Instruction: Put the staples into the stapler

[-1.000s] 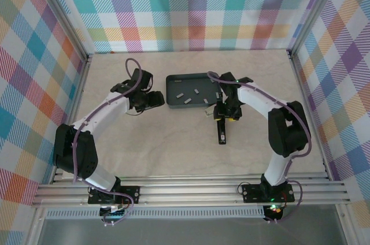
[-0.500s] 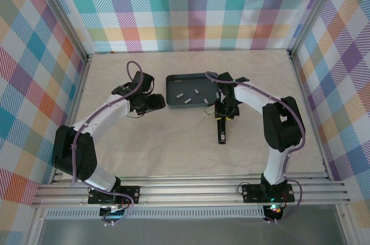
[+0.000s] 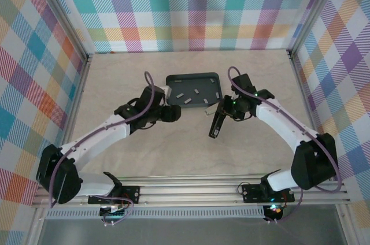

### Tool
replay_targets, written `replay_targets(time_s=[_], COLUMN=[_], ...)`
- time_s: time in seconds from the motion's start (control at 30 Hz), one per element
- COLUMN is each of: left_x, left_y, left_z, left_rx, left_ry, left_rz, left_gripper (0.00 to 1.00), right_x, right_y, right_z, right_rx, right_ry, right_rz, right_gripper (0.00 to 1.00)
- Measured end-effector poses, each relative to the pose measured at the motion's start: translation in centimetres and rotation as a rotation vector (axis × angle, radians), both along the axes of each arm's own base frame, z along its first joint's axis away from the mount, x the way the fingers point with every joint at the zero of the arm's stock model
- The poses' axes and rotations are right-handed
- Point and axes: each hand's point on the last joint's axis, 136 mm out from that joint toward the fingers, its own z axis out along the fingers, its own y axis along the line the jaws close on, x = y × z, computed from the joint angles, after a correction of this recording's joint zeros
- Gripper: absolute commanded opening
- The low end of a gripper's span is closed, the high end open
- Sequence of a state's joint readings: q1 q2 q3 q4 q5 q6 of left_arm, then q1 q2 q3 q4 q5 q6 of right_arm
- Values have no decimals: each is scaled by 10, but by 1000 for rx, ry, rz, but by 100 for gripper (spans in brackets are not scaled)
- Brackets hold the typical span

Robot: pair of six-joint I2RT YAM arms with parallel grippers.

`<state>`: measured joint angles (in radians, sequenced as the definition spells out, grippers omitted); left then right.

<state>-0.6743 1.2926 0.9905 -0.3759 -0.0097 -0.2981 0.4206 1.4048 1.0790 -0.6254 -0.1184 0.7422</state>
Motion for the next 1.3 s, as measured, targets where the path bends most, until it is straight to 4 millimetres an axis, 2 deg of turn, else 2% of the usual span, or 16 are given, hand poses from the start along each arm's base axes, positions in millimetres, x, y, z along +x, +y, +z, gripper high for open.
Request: replay_targets(time_s=[0.13,0.27,0.4,0.57,0.67,0.9,1.03,1.13,1.3], left_x=[-15,-36,-51,-51,-48,-33,-28,-27,-28], left_y=[-29,-59,-86,-111,-117,-127,-130,-131,-132], left_z=[19,25,15,-7,-13,-5,-9,-13,-13], left_rx=[38,127,254,400,444,484,502,512,515], left_ry=[-149,-287,-369,-406,-419,-457,-462,-460,-468], left_rz=[-133,-277,-388,-461,-471,-417,-407,-408,-408], left_gripper=[68,68,68,68,68,67,66,60,38], right_x=[4,4,3,2,2,2,2,2,4], right_y=[10,19,26,34,36,37,37,38,39], right_z=[7,12,15,22,23,23,23,24,29], right_rx=[89,143,173,196,202,206,207,209,226], right_ry=[11,24,35,34,32,37,37,38,25], right_rz=[-64,-88,-94,-88,-85,-90,-91,-93,-98], right_gripper=[13,14,14,13,14,14,14,14,14])
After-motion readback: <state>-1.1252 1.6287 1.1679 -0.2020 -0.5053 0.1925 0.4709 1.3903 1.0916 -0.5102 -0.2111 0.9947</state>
